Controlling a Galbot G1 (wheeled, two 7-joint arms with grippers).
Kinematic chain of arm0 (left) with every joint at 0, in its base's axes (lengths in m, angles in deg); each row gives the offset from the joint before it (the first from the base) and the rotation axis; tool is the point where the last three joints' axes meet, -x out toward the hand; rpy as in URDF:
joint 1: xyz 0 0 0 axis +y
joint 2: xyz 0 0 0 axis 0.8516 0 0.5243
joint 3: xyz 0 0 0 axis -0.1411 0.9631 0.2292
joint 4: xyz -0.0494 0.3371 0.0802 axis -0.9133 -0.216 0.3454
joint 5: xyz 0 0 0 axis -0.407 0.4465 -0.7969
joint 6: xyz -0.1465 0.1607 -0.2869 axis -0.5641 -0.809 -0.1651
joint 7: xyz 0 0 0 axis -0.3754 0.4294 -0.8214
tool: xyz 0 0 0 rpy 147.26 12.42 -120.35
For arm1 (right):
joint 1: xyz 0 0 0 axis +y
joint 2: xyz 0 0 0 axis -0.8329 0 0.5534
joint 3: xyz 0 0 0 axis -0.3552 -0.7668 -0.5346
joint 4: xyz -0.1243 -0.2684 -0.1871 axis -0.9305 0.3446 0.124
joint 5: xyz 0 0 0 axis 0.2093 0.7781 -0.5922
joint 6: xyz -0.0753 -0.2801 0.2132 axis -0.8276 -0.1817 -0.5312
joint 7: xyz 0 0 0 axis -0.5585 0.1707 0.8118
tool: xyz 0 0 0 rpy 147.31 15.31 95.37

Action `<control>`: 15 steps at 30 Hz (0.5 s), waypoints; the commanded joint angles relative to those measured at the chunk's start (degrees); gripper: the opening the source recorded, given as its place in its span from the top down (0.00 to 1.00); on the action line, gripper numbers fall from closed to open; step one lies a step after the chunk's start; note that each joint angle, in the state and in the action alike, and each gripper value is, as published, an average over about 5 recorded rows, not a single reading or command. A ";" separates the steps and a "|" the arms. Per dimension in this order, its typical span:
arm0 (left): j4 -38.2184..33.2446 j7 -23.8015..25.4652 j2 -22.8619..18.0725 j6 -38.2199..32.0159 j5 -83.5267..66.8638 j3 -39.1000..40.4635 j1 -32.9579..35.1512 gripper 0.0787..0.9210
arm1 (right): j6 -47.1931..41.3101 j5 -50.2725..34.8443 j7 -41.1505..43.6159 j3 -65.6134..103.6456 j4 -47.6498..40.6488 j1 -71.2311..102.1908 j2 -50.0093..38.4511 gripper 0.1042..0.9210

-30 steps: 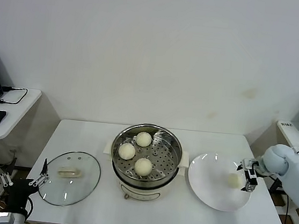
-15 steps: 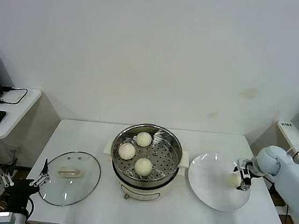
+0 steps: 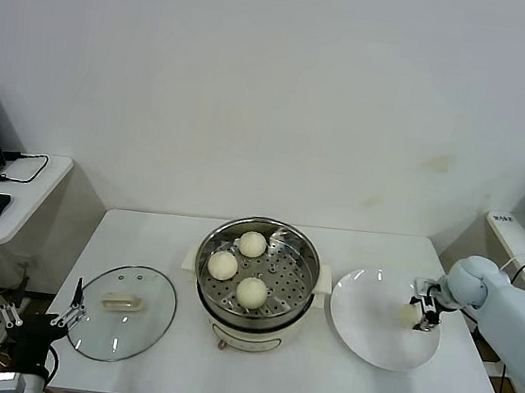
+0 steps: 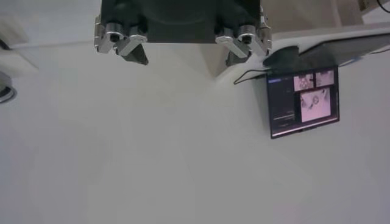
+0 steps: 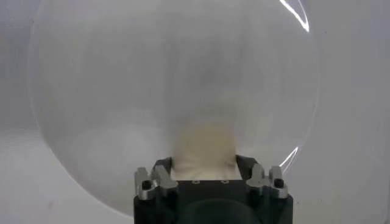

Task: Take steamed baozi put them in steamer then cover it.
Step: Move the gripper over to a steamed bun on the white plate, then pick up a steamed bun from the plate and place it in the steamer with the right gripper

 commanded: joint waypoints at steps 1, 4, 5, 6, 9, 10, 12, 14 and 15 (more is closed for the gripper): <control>-0.18 -0.01 0.00 0.00 -0.05 -0.13 0.09 0.12 | -0.57 -1.52 0.26 -0.58 1.29 -1.12 -0.48 0.39; -0.25 -0.02 0.04 0.00 -0.11 -0.27 0.15 0.12 | -1.76 -3.40 1.22 -2.84 3.84 -3.86 -2.22 0.39; -0.22 -0.02 0.06 0.00 -0.13 -0.29 0.16 0.12 | -2.33 -4.17 1.62 -4.06 4.83 -5.22 -2.95 0.39; -0.17 -0.03 0.07 -0.01 -0.14 -0.29 0.14 0.12 | -2.95 -5.13 1.98 -5.58 5.94 -6.85 -3.72 0.39; -0.04 -0.05 0.10 -0.02 -0.15 -0.19 -0.02 0.12 | -4.93 -9.24 2.61 -11.13 9.53 -13.19 -5.95 0.39; -0.03 -0.05 0.11 -0.01 -0.15 -0.12 -0.12 0.12 | -5.59 -10.96 2.70 -12.97 10.85 -15.70 -6.60 0.39; -0.10 -0.05 0.16 0.02 -0.17 0.01 -0.32 0.12 | -6.73 -14.12 2.73 -16.29 13.35 -20.78 -7.57 0.39; -0.19 -0.05 0.24 0.05 -0.20 0.12 -0.52 0.12 | -7.96 -17.35 2.55 -19.81 15.97 -25.92 -8.23 0.39; -0.23 -0.04 0.28 0.05 -0.23 0.16 -0.59 0.12 | -8.56 -19.00 2.35 -21.62 17.25 -28.39 -8.38 0.39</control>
